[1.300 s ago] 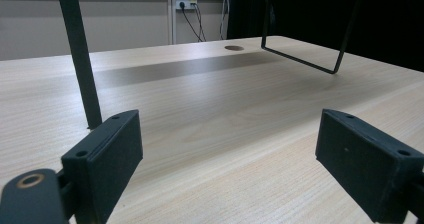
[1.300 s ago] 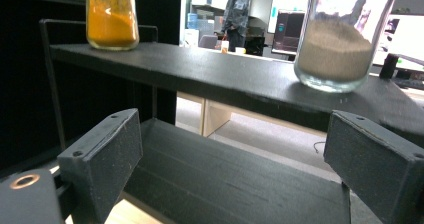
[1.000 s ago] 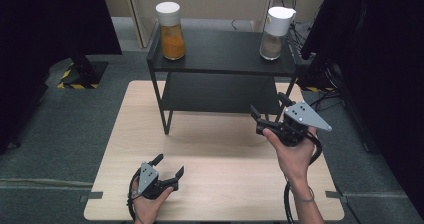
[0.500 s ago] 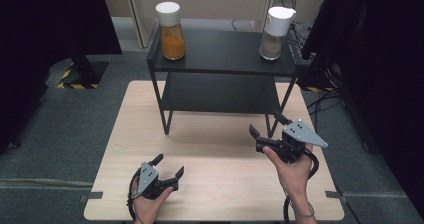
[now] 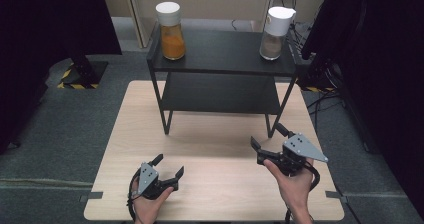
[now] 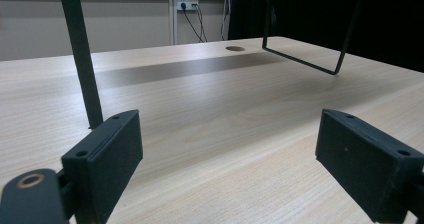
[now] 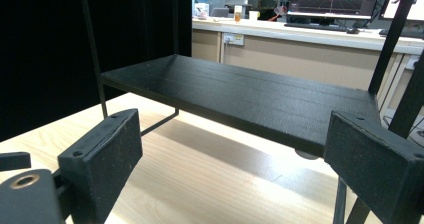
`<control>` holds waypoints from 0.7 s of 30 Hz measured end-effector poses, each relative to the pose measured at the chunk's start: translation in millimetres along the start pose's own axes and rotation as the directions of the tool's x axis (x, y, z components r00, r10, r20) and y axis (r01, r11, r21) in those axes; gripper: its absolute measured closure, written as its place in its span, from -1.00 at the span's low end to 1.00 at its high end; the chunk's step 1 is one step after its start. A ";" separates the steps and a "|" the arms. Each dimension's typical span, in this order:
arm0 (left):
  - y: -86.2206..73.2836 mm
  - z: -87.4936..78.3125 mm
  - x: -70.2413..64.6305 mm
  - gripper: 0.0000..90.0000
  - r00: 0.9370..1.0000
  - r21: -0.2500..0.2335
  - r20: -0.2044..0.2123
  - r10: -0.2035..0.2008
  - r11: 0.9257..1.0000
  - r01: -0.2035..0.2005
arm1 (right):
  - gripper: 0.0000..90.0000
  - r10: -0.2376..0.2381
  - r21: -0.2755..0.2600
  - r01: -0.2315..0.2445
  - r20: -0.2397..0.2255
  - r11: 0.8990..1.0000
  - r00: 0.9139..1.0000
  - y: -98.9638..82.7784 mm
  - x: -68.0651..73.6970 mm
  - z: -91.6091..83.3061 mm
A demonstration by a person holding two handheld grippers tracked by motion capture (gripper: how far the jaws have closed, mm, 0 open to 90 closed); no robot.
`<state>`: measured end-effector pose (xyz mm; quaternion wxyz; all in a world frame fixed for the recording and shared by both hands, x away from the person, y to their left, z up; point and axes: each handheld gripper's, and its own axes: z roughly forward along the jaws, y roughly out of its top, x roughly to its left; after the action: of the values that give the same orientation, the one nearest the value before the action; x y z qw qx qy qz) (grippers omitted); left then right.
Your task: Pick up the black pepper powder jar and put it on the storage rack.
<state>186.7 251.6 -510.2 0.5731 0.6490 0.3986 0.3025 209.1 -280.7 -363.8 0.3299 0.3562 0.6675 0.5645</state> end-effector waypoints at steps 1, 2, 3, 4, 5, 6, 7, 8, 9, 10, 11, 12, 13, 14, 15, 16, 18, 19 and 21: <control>-0.1 0.0 0.0 -0.76 1.000 -0.001 0.000 -0.001 1.000 0.001 | -0.80 0.003 0.000 -0.003 0.002 1.000 1.000 -2.1 0.5 -1.0; -0.1 -0.1 0.1 -0.76 1.000 -0.001 0.000 -0.002 1.000 0.002 | -0.80 -0.007 0.004 0.006 0.010 1.000 1.000 -4.5 1.8 -2.2; -0.2 -0.1 0.0 -0.76 1.000 -0.001 0.000 -0.003 1.000 0.003 | -0.80 -0.011 0.003 0.011 0.015 1.000 1.000 -6.6 2.4 -2.9; -0.2 -0.1 0.0 -0.76 1.000 -0.001 0.000 -0.003 1.000 0.003 | -0.80 -0.009 0.003 0.009 0.016 1.000 1.000 -10.5 2.4 -3.8; -0.2 -0.1 0.0 -0.76 1.000 -0.001 0.000 -0.002 1.000 0.002 | -0.80 -0.008 0.005 0.008 0.015 1.000 1.000 -13.6 1.8 -4.3; -0.2 -0.1 -0.1 -0.76 1.000 -0.001 0.000 -0.002 1.000 0.002 | -0.80 -0.011 0.006 0.011 0.019 1.000 1.000 -17.3 1.9 -4.6; -0.2 -0.1 -0.2 -0.76 1.000 -0.001 -0.001 -0.002 1.000 0.002 | -0.80 -0.015 0.012 0.015 0.028 1.000 1.000 -20.2 2.8 -4.9; -0.1 -0.1 -0.2 -0.76 1.000 -0.001 -0.001 -0.002 1.000 0.002 | -0.80 -0.021 0.017 0.021 0.035 1.000 0.999 -23.5 3.5 -5.1; -0.2 -0.1 -0.2 -0.76 1.000 -0.001 -0.001 -0.002 1.000 0.002 | -0.80 -0.022 0.021 0.021 0.040 1.000 0.999 -26.9 3.8 -5.3; -0.2 -0.1 -0.2 -0.76 1.000 -0.001 -0.001 -0.002 1.000 0.002 | -0.80 -0.021 0.021 0.020 0.042 1.000 0.999 -30.9 4.1 -5.4; -0.3 -0.2 -0.1 -0.76 1.000 -0.002 -0.001 -0.003 1.000 0.003 | -0.80 -0.025 0.024 0.024 0.041 0.999 0.999 -34.8 3.9 -5.5; -0.3 -0.1 -0.1 -0.76 1.000 -0.002 -0.001 -0.003 1.000 0.003 | -0.80 -0.024 0.026 0.023 0.040 0.999 0.999 -38.6 3.4 -5.6; -0.3 -0.1 -0.1 -0.76 1.000 -0.002 -0.001 -0.004 1.000 0.004 | -0.80 -0.021 0.030 0.020 0.040 0.999 0.999 -42.0 3.3 -5.6; -0.2 -0.1 -0.1 -0.76 1.000 -0.001 -0.001 -0.003 1.000 0.003 | -0.80 -0.023 0.030 0.022 0.038 0.999 0.999 -46.0 2.7 -5.5; -0.2 -0.1 -0.2 -0.76 1.000 -0.001 -0.001 -0.003 1.000 0.003 | -0.80 -0.021 0.030 0.020 0.038 0.999 0.999 -49.9 2.6 -5.7; -0.3 -0.1 -0.3 -0.76 1.000 -0.002 -0.001 -0.003 1.000 0.003 | -0.80 -0.021 0.033 0.019 0.038 0.999 0.999 -53.2 2.4 -5.7; -0.3 -0.1 -0.2 -0.76 1.000 -0.002 -0.001 -0.003 1.000 0.003 | -0.80 -0.016 0.039 0.014 0.038 0.999 0.999 -58.9 1.8 -5.7; -0.4 -0.2 -0.2 -0.76 1.000 -0.002 -0.001 -0.004 1.000 0.004 | -0.80 -0.014 0.042 0.012 0.039 0.999 0.999 -61.1 2.0 -5.8; -0.5 -0.2 -0.2 -0.76 1.000 -0.003 -0.001 -0.004 1.000 0.004 | -0.80 -0.010 0.045 0.008 0.038 0.999 0.999 -65.1 1.6 -6.0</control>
<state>186.3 251.6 -510.6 0.5743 0.6472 0.3999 0.3023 196.5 -289.5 -427.4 0.3372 0.3714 0.6750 0.5411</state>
